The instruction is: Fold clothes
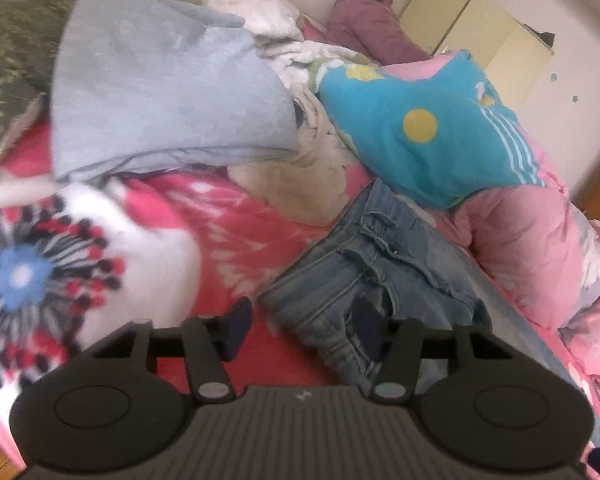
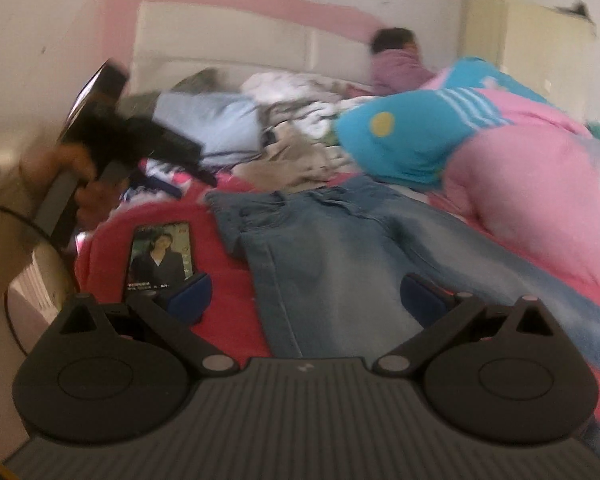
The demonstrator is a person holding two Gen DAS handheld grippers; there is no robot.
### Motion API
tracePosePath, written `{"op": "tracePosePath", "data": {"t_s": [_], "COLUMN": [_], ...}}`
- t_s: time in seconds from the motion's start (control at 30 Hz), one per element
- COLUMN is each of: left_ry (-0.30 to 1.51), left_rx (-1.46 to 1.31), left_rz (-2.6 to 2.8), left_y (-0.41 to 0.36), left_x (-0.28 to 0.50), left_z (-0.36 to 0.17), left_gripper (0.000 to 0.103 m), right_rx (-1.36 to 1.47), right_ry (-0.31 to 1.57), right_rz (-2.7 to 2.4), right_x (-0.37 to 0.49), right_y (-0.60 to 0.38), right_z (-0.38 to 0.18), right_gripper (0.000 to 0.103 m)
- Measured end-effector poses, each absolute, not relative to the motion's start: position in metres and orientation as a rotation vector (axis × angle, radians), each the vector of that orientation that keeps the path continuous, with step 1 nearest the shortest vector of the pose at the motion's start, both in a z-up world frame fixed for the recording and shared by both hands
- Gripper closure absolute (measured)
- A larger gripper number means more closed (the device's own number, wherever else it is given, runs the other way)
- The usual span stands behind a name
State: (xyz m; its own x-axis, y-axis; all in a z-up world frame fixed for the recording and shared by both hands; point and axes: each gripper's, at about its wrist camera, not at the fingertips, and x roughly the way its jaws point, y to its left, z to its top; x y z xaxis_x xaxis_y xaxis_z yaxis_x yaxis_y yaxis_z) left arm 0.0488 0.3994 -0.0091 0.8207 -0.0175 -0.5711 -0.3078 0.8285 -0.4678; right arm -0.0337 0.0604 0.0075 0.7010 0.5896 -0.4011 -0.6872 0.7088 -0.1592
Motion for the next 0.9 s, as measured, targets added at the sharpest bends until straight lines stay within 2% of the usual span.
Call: {"op": "tracePosePath", "data": {"t_s": [0.17,0.2,0.27,0.33,0.4,0.43,0.53,0.6,0.7,0.77,0.9], "left_ry": [0.633,0.638,0.634,0.63,0.63,0.628,0.622,0.618,0.624,0.62,0.601], "left_rx": [-0.612,-0.611,-0.63,-0.656,-0.666,-0.664,-0.658,-0.635,-0.614,-0.616,-0.625], "left_rz": [0.15,0.153,0.139,0.128,0.118,0.112,0.097,0.097,0.11,0.122,0.144], "left_y": [0.408,0.409,0.413,0.417,0.418,0.417,0.414,0.41,0.407,0.407,0.407], "left_x": [0.062,0.063,0.062,0.061,0.062,0.061,0.06,0.059,0.063,0.065,0.067], "left_z": [-0.024,-0.026,-0.03,-0.032,-0.032,-0.031,-0.029,-0.028,-0.03,-0.032,-0.034], "left_gripper": [0.08,0.08,0.08,0.08,0.078,0.075,0.07,0.07,0.07,0.078,0.086], "right_rx": [-0.478,-0.504,-0.56,-0.61,-0.662,-0.686,-0.735,-0.752,-0.759,-0.767,-0.777], "right_ry": [0.288,0.282,0.274,0.265,0.259,0.26,0.255,0.245,0.252,0.263,0.265], "right_rz": [0.76,0.769,0.786,0.792,0.8,0.802,0.804,0.799,0.799,0.8,0.794], "right_x": [-0.024,-0.023,-0.021,-0.018,-0.014,-0.011,-0.006,-0.006,-0.005,-0.004,-0.003], "right_y": [0.102,0.109,0.122,0.133,0.144,0.149,0.158,0.16,0.16,0.161,0.162], "right_z": [-0.008,-0.011,-0.017,-0.022,-0.028,-0.03,-0.034,-0.035,-0.039,-0.043,-0.048], "right_gripper": [0.012,0.015,0.028,0.036,0.041,0.047,0.054,0.057,0.066,0.07,0.078]}}
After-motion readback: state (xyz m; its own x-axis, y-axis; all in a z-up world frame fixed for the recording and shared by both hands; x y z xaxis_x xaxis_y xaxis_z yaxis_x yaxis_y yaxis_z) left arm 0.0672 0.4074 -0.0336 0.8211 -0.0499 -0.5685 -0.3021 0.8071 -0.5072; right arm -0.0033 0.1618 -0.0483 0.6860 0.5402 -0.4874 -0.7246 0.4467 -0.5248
